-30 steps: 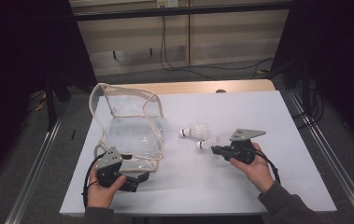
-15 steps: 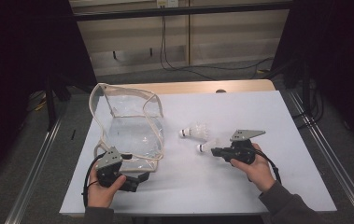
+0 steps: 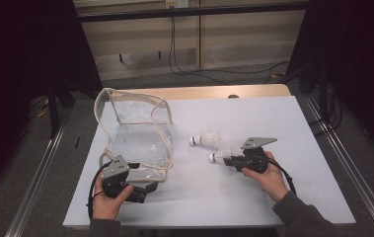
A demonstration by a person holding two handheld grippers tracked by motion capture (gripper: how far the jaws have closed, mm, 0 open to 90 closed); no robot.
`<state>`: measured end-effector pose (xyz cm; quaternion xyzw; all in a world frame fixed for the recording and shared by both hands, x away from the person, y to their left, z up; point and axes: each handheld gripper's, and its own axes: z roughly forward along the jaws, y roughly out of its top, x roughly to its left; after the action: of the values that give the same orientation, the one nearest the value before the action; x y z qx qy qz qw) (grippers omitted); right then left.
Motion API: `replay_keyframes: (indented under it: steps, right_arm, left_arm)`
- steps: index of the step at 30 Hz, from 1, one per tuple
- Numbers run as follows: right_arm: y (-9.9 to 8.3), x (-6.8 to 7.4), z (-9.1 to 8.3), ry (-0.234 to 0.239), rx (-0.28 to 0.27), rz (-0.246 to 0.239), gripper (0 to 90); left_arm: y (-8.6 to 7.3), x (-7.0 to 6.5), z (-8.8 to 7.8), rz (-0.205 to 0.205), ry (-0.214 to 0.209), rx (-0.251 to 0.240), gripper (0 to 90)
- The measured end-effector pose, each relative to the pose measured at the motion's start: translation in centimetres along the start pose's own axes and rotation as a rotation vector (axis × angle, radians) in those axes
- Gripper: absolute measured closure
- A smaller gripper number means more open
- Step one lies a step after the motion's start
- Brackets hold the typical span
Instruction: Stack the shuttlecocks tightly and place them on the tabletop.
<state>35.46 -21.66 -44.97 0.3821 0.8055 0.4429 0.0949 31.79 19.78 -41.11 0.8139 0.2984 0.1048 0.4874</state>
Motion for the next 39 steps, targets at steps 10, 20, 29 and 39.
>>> replay_keyframes:
  steps: [10, 20, 29, 39]
  right_arm:
    - [0.1, -0.1, 0.2, 0.037, 0.003, -0.004, 89.8]
    - [0.4, -0.5, -0.8, 0.04, -0.039, 0.012, 89.8]
    - [0.6, -0.9, -1.6, 0.033, -0.059, 0.012, 89.7]
    - [0.8, -1.7, -2.5, 0.017, -0.082, 0.021, 89.9]
  left_arm:
    - [0.0, 0.0, 0.0, 0.0, -0.002, -0.001, 1.9]
    - [0.0, 0.0, 0.0, -0.001, -0.001, -0.003, 1.9]
    - [0.0, 0.0, 0.0, 0.0, -0.002, -0.002, 1.9]
    - [0.0, 0.0, 0.0, -0.003, 0.001, -0.001, 2.0]
